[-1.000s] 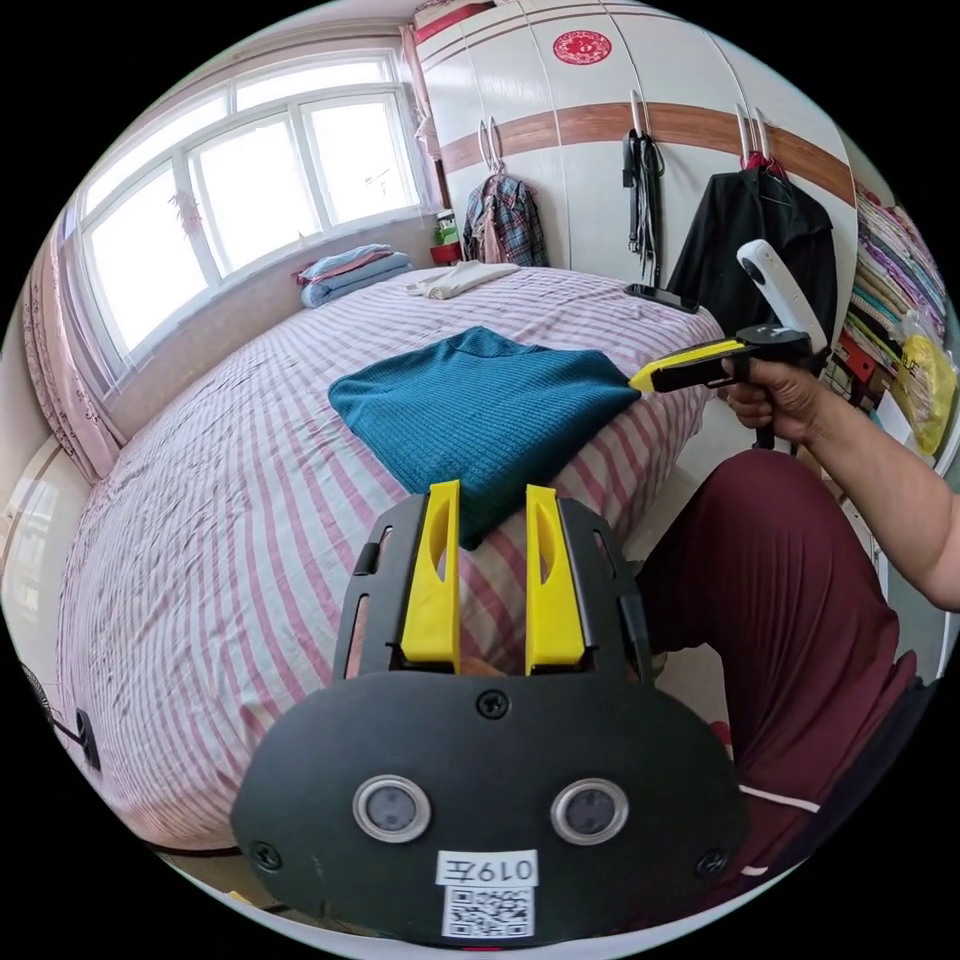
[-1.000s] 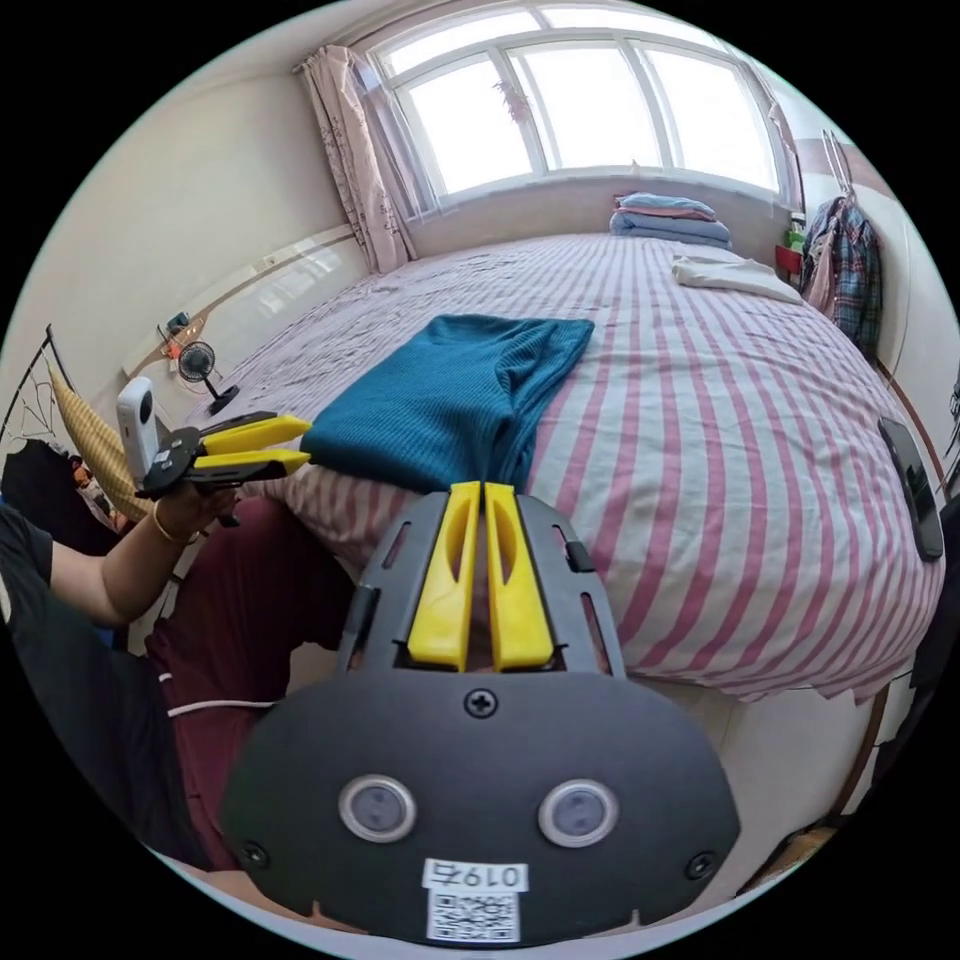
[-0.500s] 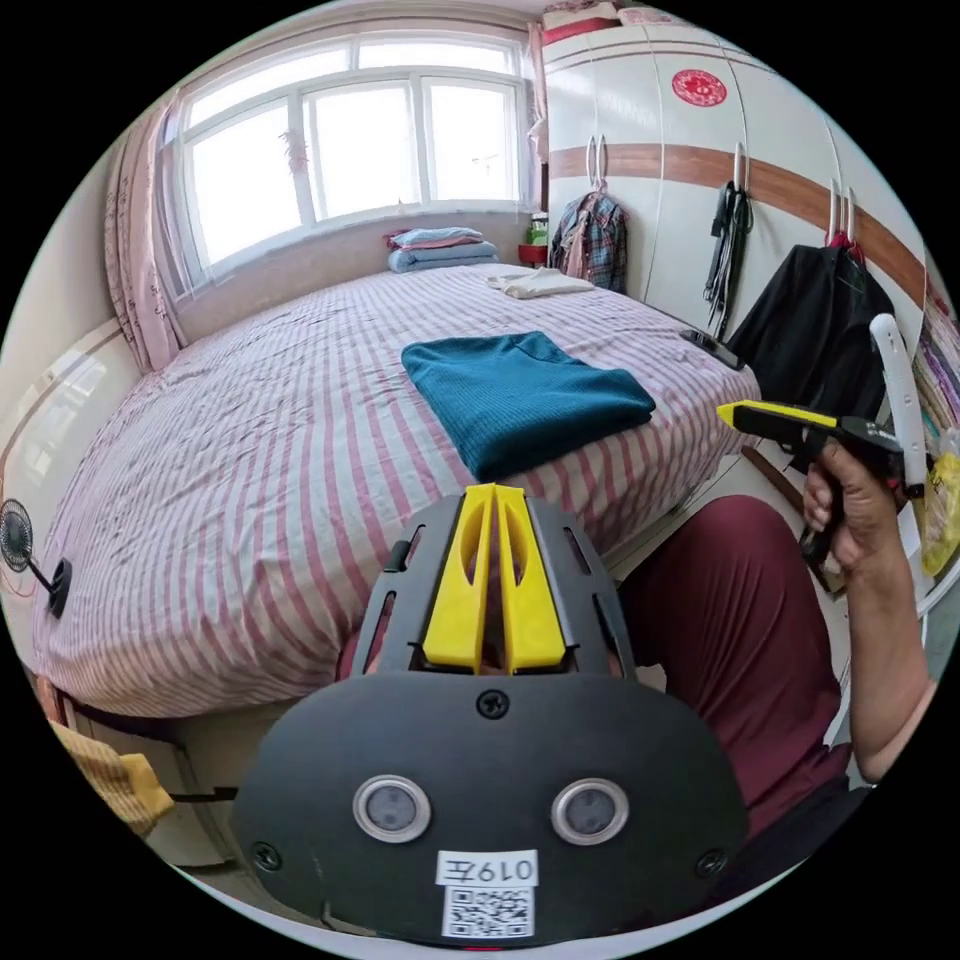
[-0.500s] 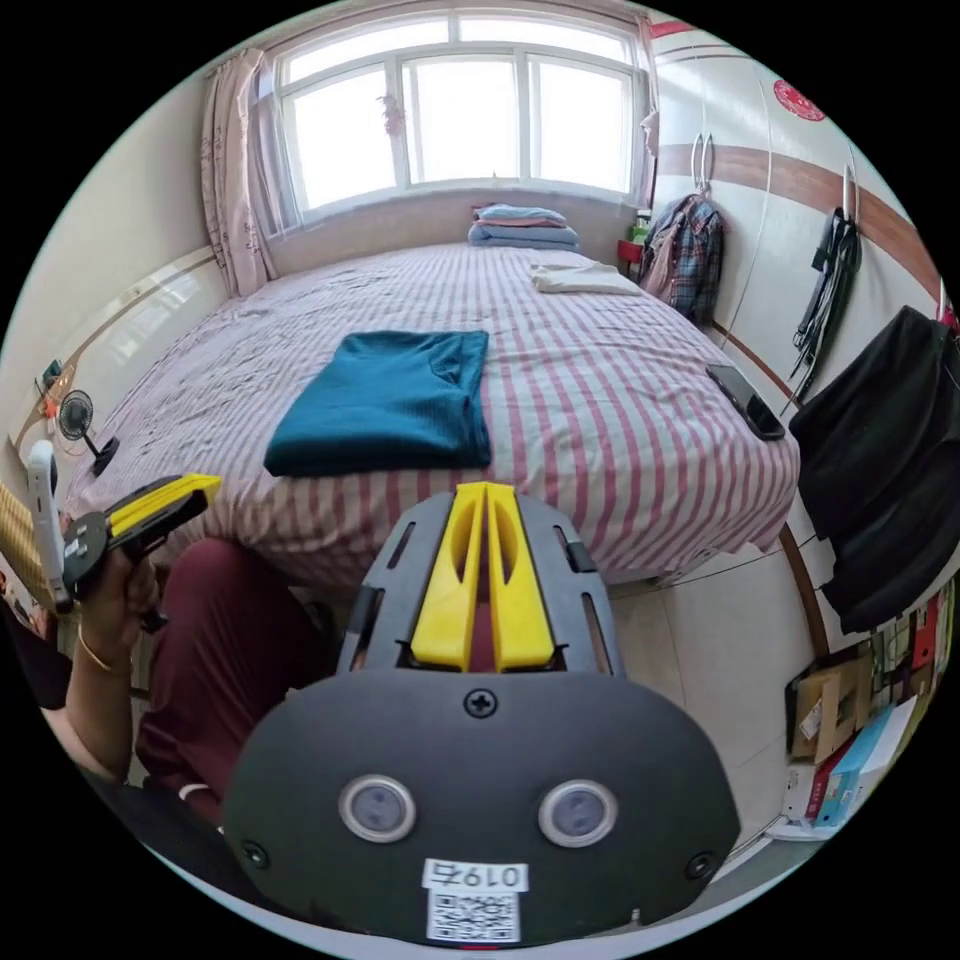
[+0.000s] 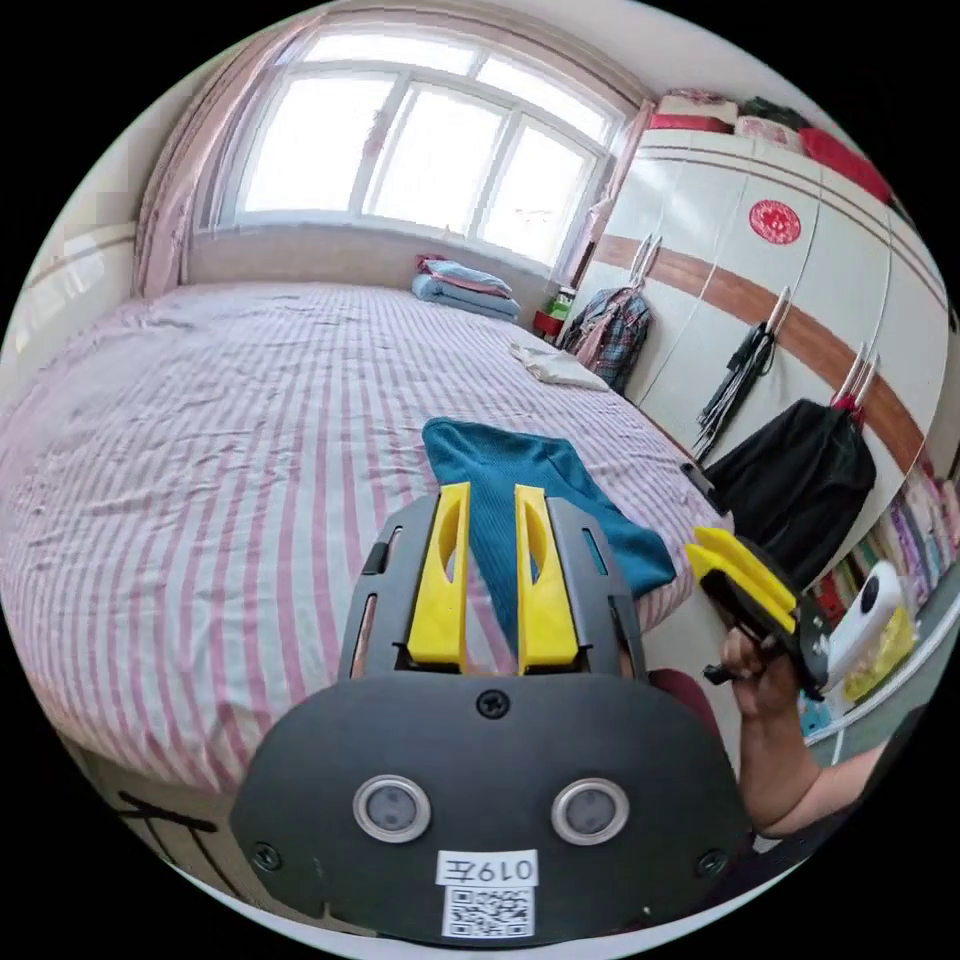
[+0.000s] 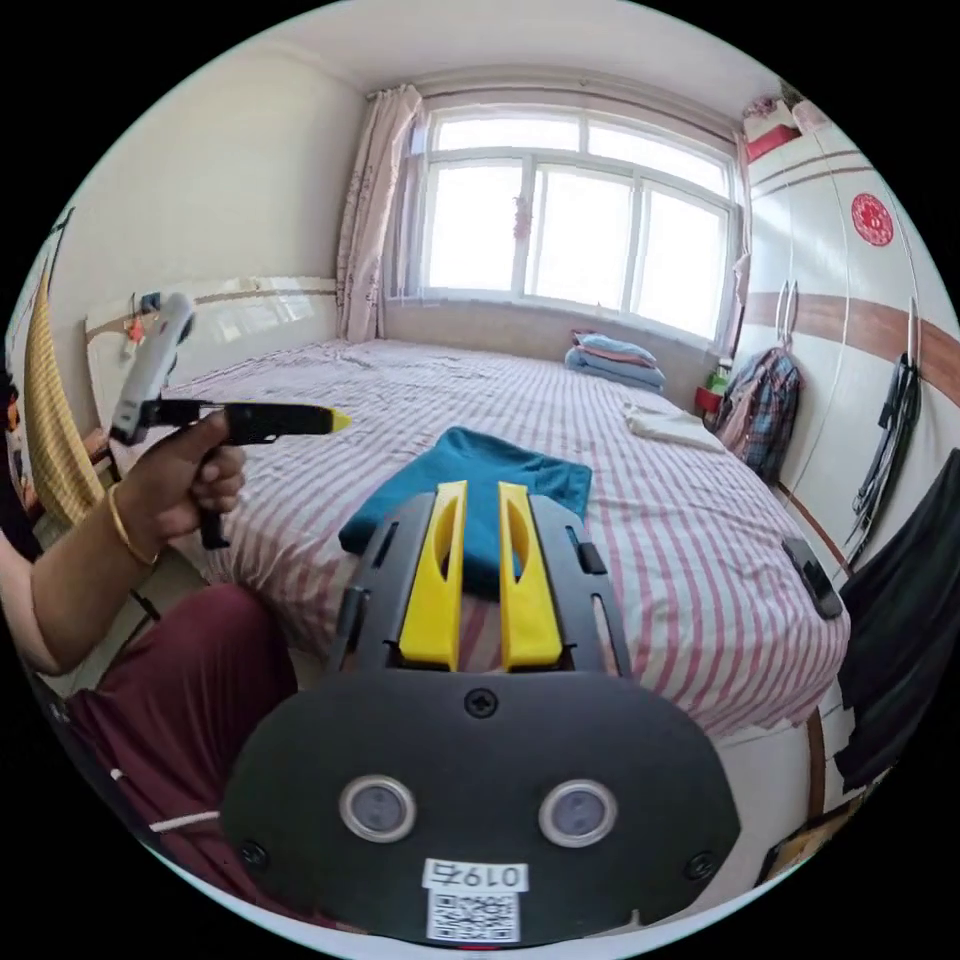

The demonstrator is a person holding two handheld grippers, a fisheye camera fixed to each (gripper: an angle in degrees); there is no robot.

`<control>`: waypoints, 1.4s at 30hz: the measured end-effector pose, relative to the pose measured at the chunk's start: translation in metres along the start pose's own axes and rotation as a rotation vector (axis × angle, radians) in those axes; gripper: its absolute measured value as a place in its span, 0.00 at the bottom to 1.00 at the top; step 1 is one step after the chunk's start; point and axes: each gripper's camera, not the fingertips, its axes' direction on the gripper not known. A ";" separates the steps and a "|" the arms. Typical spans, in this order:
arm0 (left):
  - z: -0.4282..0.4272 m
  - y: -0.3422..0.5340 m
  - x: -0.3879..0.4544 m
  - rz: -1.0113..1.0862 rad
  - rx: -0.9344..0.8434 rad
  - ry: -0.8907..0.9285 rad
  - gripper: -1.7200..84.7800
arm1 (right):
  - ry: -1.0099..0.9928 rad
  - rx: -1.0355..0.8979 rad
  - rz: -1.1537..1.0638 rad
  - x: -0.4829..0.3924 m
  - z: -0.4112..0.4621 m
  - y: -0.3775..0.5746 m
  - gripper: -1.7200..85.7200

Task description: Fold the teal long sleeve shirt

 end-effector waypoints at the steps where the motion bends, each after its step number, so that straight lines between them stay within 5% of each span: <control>1: 0.031 -0.032 -0.029 -0.032 -0.037 0.070 0.10 | -0.028 0.034 -0.047 -0.005 0.017 -0.008 0.11; 11: 0.257 -0.170 -0.134 -0.199 -0.483 0.187 0.11 | -0.202 -0.123 -0.298 -0.046 0.135 -0.052 0.08; 19: 0.290 -0.202 -0.118 -0.260 -0.612 0.078 0.05 | -0.186 -0.349 -0.302 -0.050 0.190 -0.112 0.03; 27: 0.257 -0.241 -0.075 -0.225 -0.538 -0.052 0.03 | -0.126 -0.448 -0.198 -0.002 0.216 -0.171 0.08; 34: 0.143 -0.200 0.091 0.130 -0.597 -0.195 0.03 | 0.044 -0.707 0.082 0.101 0.192 -0.233 0.02; 42: 0.030 -0.131 0.234 -0.144 -0.683 -0.274 0.03 | -0.111 -0.905 0.234 0.198 0.148 -0.283 0.01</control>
